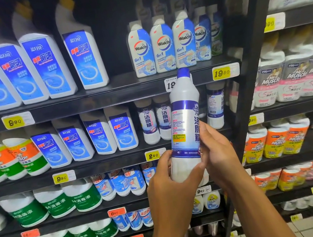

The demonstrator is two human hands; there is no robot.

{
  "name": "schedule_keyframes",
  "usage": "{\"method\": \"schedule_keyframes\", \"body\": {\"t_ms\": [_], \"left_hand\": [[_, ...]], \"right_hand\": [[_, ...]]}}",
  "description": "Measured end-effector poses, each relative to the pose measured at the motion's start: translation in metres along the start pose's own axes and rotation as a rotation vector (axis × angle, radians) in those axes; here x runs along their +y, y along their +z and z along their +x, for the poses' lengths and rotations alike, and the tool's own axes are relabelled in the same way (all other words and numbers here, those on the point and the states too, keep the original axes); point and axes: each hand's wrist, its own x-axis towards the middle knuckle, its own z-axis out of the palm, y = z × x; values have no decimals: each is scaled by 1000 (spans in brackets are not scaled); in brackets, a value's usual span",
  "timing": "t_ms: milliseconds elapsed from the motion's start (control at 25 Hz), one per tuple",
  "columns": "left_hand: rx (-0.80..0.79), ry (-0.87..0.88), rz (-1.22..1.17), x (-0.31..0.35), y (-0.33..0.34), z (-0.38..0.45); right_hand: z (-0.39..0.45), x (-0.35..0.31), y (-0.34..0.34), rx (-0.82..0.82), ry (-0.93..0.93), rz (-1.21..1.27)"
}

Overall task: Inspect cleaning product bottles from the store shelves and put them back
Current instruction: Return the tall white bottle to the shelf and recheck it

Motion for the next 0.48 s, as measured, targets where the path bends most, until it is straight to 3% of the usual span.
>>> {"method": "schedule_keyframes", "body": {"t_ms": [80,280,480], "left_hand": [[-47,-36,-76,0,-3,1],[-404,-216,-639,0,-17,11],[-611,-359,-980,-4,-16,9]], "right_hand": [[-1,-2,1,0,-36,-16],[-2,-13,4,47,-128,-55],[-3,-18,10,-69,74,207]]}}
